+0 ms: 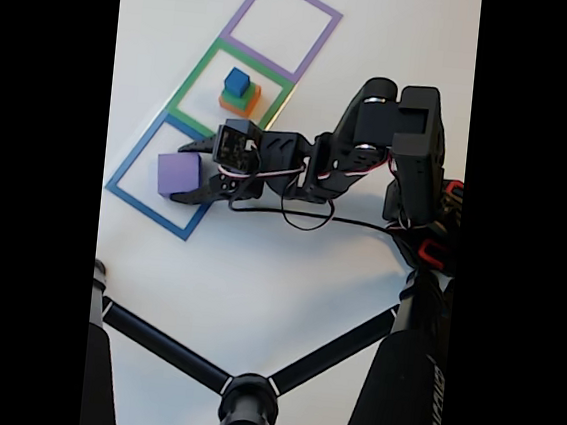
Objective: Tower of hanoi
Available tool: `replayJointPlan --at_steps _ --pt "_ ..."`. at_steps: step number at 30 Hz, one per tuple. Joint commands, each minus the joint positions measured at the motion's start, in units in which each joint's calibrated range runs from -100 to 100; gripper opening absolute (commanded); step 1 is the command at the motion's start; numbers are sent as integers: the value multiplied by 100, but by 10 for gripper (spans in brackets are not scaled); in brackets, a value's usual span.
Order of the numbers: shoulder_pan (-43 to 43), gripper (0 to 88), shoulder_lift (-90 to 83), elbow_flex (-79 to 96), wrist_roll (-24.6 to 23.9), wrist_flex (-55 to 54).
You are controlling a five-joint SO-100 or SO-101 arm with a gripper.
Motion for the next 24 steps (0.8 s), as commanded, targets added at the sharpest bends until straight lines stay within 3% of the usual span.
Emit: replayJointPlan --at_steps 1,15,24 --pt "-18 171 4 -199 54 -156" --pt "116 321 198 -253 54 -285" --pt "155 332 -206 -217 54 -285"
